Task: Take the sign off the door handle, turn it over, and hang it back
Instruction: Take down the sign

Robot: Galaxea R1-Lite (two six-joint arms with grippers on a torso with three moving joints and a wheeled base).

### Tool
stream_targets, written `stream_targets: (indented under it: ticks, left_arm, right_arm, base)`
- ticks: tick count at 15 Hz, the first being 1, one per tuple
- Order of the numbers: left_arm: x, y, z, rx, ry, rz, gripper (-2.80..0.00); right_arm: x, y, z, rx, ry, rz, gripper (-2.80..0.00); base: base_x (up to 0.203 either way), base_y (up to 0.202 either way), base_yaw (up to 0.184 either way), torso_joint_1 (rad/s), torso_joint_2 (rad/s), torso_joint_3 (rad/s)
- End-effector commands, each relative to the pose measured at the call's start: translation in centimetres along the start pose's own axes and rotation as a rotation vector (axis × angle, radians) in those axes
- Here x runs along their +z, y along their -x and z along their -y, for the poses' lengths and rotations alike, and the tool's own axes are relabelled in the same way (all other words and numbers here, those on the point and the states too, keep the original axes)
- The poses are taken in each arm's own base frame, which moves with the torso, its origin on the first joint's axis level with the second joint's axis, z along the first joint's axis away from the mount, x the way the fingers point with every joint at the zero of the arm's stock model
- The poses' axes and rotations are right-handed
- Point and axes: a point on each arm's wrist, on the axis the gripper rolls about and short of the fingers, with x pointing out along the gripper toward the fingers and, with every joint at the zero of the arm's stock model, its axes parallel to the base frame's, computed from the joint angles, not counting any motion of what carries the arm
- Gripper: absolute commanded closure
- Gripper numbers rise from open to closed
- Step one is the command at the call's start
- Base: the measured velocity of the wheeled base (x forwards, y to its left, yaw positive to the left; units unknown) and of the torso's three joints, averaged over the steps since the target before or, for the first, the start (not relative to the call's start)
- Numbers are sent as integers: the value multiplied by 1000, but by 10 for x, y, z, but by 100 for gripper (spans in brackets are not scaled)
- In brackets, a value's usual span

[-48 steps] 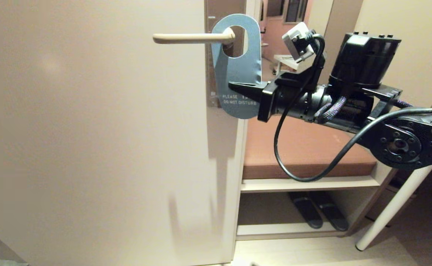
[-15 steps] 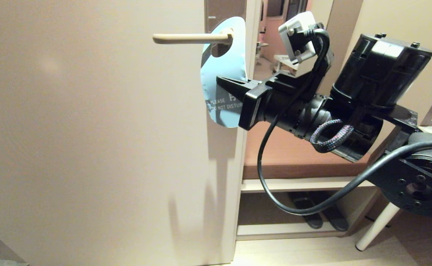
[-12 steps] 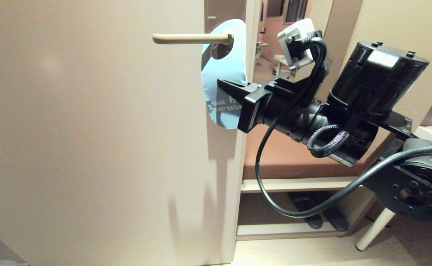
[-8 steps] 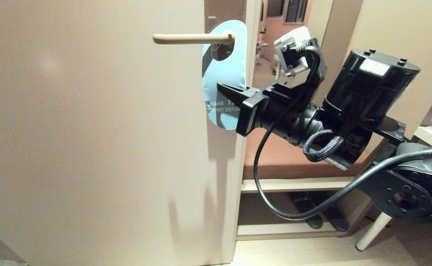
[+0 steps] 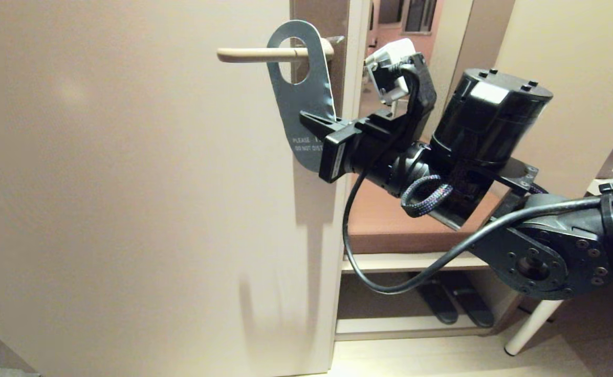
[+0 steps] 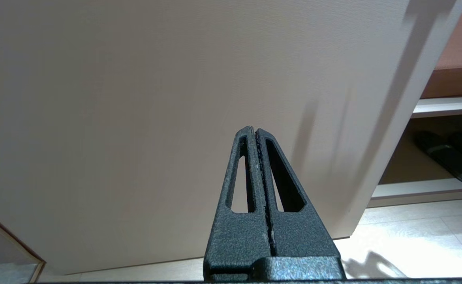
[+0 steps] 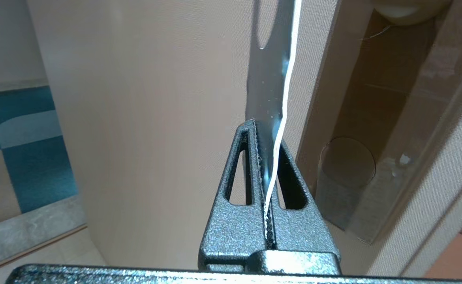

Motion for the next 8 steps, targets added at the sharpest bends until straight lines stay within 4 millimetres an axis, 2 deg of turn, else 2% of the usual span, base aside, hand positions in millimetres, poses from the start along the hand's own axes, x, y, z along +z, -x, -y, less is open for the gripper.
stream_targets:
  ticks: [1, 8]
  left_arm:
    - [0, 0, 0, 0, 0, -1, 0]
    - [0, 0, 0, 0, 0, -1, 0]
  right_arm:
    - [-4, -6, 0, -1, 2, 1, 0]
    - [-11, -19, 1, -44, 28, 3, 0]
  base:
    - [0, 0, 0, 0, 0, 0]
    - [0, 0, 0, 0, 0, 0]
